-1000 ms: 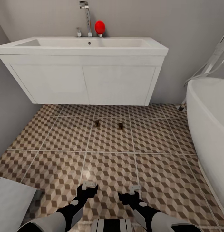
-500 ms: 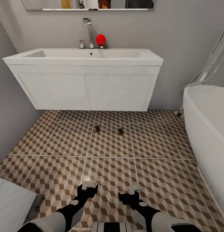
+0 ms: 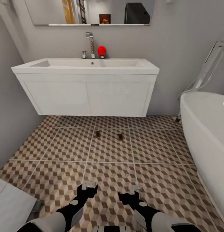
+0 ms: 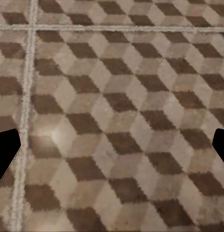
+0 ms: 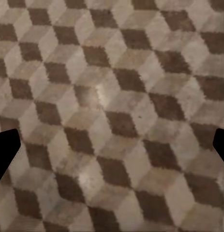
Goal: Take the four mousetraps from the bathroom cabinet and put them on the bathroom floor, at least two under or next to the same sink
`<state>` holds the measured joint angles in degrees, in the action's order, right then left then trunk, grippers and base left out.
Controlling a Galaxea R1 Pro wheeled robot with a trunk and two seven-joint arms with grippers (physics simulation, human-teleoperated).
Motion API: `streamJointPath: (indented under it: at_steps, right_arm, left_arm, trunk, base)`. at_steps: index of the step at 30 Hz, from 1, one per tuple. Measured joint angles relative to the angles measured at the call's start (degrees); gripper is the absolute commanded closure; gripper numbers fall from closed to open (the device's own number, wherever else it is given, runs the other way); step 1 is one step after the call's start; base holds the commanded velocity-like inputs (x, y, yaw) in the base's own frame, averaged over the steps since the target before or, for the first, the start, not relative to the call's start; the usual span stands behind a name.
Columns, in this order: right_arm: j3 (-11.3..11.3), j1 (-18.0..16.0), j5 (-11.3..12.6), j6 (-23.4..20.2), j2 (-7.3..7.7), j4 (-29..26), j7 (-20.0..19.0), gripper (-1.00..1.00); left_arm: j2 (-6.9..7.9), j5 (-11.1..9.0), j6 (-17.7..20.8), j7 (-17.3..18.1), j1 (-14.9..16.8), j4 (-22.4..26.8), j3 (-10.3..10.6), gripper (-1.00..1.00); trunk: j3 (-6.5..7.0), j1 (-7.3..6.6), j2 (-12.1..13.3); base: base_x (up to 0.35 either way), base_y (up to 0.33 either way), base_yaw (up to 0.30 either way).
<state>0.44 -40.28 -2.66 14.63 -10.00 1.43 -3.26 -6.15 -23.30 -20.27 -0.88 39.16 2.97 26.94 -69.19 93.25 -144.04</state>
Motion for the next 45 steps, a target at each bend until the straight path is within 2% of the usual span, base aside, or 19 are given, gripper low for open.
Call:
streamJointPath:
  at_steps: [45]
  right_arm:
    - [0.1, 0.0, -0.3, -0.1, 0.00, -0.1, 0.2, -1.00]
  left_arm:
    - [0.01, -0.3, -0.1, 0.1, 0.0, 0.0, -0.1, -1.00]
  trunk:
    - [9.98, -1.16, 0.6]
  base:
    - [0.000, 0.000, 0.000]
